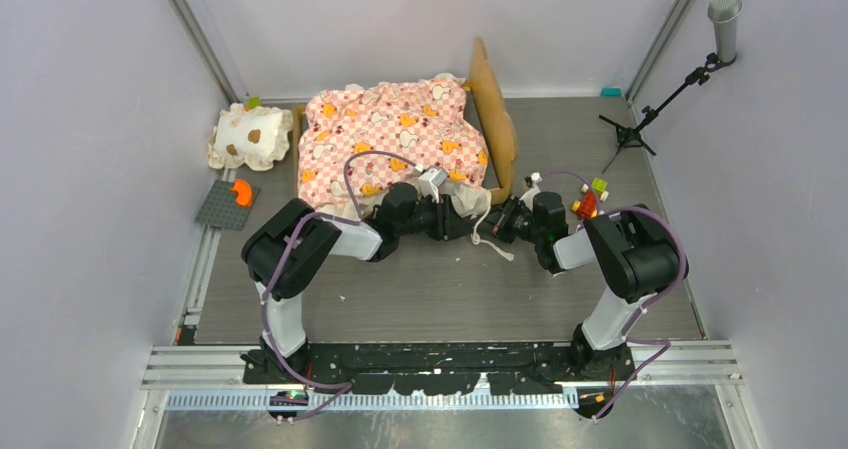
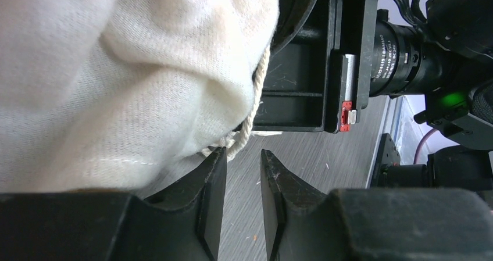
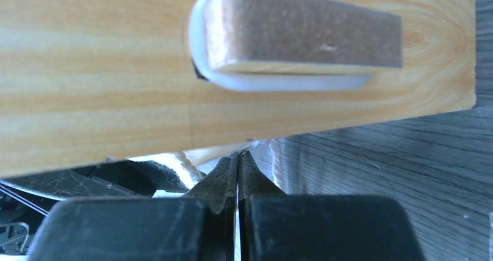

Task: Set up the pet bed
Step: Tie the ropes to the bed frame.

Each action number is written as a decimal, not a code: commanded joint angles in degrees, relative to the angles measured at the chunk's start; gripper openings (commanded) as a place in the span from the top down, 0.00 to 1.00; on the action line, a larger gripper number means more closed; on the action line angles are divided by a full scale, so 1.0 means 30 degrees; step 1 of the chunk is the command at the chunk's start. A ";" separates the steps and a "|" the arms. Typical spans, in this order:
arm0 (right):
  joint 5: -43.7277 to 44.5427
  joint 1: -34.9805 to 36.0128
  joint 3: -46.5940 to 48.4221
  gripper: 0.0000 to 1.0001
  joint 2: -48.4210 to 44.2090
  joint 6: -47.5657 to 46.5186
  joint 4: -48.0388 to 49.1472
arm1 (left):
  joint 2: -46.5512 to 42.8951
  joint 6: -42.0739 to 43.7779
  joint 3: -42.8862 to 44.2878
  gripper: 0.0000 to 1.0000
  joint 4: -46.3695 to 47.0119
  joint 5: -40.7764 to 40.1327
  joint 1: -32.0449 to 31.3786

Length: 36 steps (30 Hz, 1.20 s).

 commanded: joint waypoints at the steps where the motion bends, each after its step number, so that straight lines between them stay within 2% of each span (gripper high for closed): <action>1: -0.0145 -0.0127 -0.0182 0.99 -0.0359 0.0332 0.0929 | 0.0436 -0.0381 0.0139 0.70 0.0378 -0.0084 -0.0047; 14: -0.0393 -0.0177 -0.0106 0.99 -0.0418 0.0704 0.0949 | 0.0691 -0.0665 -0.0440 0.71 0.0284 -0.1887 -0.0046; 36: -0.0241 -0.0239 -0.0075 0.99 -0.0482 0.0583 0.0510 | -0.0473 -0.0773 -0.1608 0.71 0.0639 -0.3032 -0.0447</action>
